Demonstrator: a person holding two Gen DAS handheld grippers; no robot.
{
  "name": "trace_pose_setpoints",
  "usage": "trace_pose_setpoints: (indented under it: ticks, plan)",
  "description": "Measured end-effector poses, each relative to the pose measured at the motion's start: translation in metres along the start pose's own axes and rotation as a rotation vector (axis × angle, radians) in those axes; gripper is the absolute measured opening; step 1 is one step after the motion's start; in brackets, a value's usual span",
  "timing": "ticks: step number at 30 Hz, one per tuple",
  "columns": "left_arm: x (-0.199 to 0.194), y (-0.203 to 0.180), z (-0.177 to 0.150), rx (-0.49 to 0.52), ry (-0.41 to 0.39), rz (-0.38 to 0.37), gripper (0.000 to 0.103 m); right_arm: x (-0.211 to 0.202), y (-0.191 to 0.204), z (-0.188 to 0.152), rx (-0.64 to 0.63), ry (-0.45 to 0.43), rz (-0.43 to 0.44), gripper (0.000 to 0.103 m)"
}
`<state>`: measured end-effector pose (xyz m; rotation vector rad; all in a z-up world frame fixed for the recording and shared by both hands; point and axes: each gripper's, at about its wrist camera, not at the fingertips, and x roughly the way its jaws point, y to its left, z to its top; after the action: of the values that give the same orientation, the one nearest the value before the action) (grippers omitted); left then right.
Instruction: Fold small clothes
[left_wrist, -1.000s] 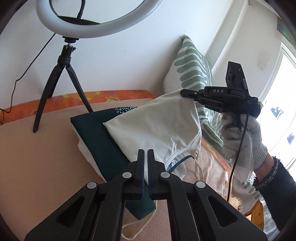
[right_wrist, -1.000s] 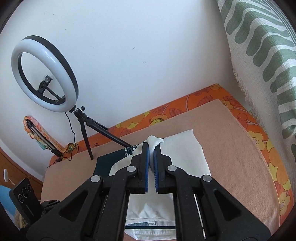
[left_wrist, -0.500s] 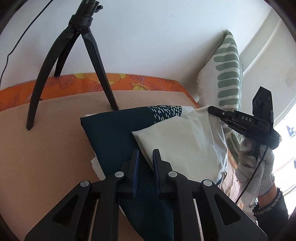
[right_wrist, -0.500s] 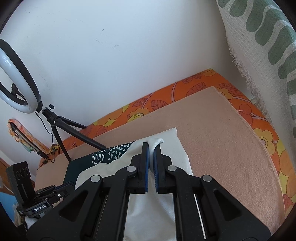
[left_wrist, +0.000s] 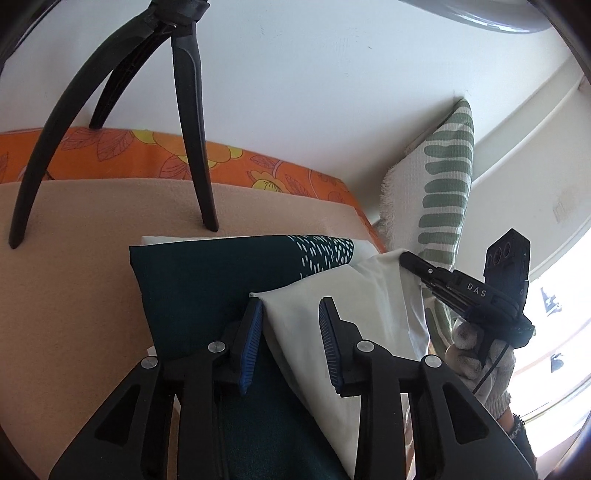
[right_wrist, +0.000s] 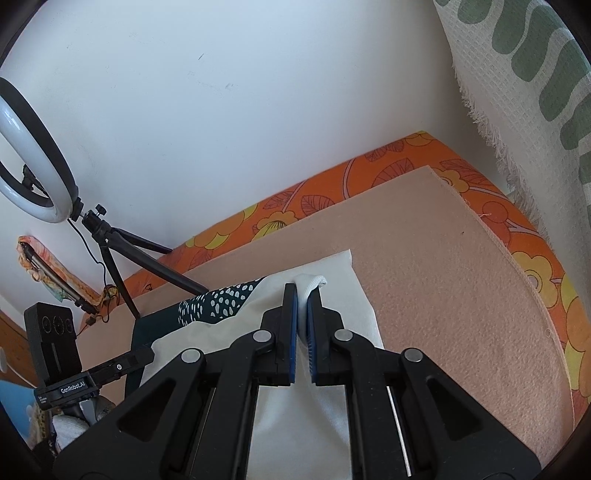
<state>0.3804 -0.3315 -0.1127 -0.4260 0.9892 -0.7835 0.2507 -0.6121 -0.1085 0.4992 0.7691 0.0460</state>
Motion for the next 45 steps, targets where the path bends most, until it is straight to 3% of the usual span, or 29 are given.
trace_pose_setpoints:
  ticks: [2, 3, 11, 14, 19, 25, 29, 31, 32, 34, 38, 41, 43, 45]
  plan:
    - [0.001, -0.002, 0.000, -0.003, -0.014, -0.046, 0.006, 0.000, 0.000, 0.000, 0.002, 0.000, -0.001, 0.006]
    - [0.000, -0.006, -0.001, 0.017, -0.027, -0.034, 0.000, -0.001, -0.001, 0.000, 0.003, 0.001, -0.001, 0.006]
    - [-0.047, -0.030, -0.010, 0.065, -0.128, -0.088, 0.001, -0.029, 0.007, -0.002, 0.002, -0.017, 0.057, 0.006]
    - [-0.060, -0.032, -0.007, 0.087, -0.152, -0.058, 0.001, -0.033, 0.014, 0.004, -0.010, -0.010, 0.074, 0.006]
    - [-0.047, -0.016, 0.005, 0.090, -0.143, 0.044, 0.001, -0.004, 0.018, 0.012, -0.010, 0.016, 0.049, 0.006]
    - [-0.029, -0.008, 0.004, 0.151, -0.124, 0.148, 0.001, 0.029, 0.017, 0.011, -0.048, 0.045, -0.081, 0.006]
    - [-0.026, -0.018, 0.004, 0.201, -0.118, 0.239, 0.001, 0.027, 0.009, 0.013, -0.049, 0.023, -0.226, 0.006]
    - [-0.033, -0.018, 0.006, 0.200, -0.131, 0.262, 0.002, 0.020, 0.004, 0.014, -0.048, 0.016, -0.245, 0.006]
    - [-0.038, -0.020, 0.006, 0.207, -0.144, 0.281, 0.004, 0.016, 0.004, 0.013, -0.047, 0.009, -0.250, 0.009]
    - [-0.045, -0.022, 0.007, 0.210, -0.148, 0.293, 0.021, 0.008, 0.004, 0.013, -0.048, 0.002, -0.257, 0.014]
    - [-0.060, -0.030, 0.000, 0.236, -0.158, 0.285, 0.023, -0.012, 0.015, 0.010, -0.061, -0.028, -0.271, 0.034]
    - [-0.073, -0.038, -0.008, 0.255, -0.148, 0.288, 0.024, -0.027, 0.028, 0.004, -0.073, -0.046, -0.279, 0.036]
    - [-0.084, -0.042, -0.013, 0.264, -0.149, 0.297, 0.038, -0.038, 0.038, 0.000, -0.087, -0.052, -0.291, 0.039]
    - [-0.098, -0.048, -0.019, 0.276, -0.173, 0.308, 0.043, -0.053, 0.047, -0.006, -0.094, -0.069, -0.302, 0.048]
